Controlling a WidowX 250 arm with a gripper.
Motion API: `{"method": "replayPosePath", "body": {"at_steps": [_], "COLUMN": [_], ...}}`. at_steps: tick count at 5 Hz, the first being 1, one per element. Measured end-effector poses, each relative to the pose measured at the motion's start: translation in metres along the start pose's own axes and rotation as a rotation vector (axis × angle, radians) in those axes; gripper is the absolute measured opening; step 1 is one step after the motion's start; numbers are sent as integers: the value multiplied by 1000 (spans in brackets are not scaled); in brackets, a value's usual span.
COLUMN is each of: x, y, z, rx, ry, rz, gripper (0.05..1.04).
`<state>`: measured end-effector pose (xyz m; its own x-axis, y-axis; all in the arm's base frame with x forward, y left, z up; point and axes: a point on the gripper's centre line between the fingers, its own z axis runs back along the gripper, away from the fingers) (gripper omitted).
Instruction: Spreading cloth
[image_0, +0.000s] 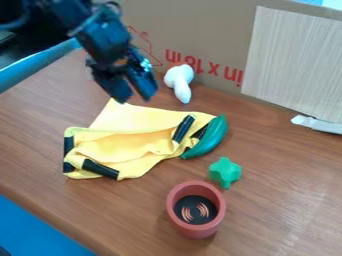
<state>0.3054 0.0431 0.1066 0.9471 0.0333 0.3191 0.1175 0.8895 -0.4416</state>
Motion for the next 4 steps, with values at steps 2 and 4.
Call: {"method": "replayPosePath", "body": {"at_steps": [2,4], "x": [19,25], "y": [-2,-1], "z": [-51,-70], "rx": [135,239], "ry": [-28,-38], "rz": [-46,-88], "gripper": [999,999]}}
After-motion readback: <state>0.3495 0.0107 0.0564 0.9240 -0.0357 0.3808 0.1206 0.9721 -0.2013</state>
